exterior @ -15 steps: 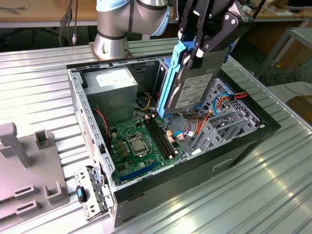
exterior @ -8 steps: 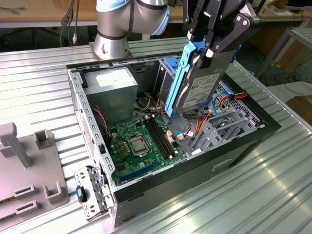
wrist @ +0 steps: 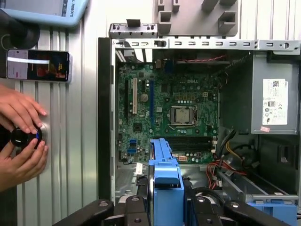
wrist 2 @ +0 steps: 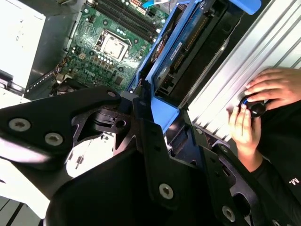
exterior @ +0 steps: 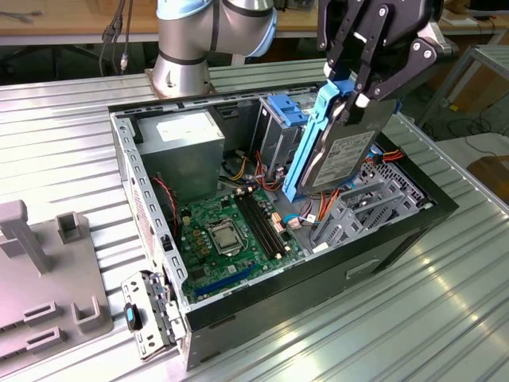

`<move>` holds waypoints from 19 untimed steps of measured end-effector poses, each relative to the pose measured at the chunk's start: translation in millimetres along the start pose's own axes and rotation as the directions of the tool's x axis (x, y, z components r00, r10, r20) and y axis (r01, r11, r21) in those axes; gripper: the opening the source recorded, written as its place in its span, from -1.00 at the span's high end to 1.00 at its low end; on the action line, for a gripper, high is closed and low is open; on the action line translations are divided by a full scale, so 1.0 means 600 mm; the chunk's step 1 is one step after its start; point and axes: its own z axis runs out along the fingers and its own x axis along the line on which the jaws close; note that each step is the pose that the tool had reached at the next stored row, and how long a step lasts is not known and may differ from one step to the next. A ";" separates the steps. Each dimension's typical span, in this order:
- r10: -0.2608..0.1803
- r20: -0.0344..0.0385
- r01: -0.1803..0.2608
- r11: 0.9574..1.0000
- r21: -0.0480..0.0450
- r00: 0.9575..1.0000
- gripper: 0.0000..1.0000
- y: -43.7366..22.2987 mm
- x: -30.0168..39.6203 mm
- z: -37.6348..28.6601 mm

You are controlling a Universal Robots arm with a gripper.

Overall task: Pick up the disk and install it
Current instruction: 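Insert the disk into the insertion slot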

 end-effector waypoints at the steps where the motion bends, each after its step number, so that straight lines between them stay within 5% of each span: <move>1: 0.000 0.000 0.000 1.000 0.000 1.000 0.26 -0.005 0.000 0.001; 5: 0.000 0.000 0.000 1.000 0.000 1.000 0.26 -0.021 0.000 0.002; 14: 0.000 0.000 0.000 1.000 -0.001 1.000 0.26 -0.027 0.017 0.008; 19: 0.000 0.000 0.000 1.000 -0.001 1.000 0.26 -0.050 0.018 0.012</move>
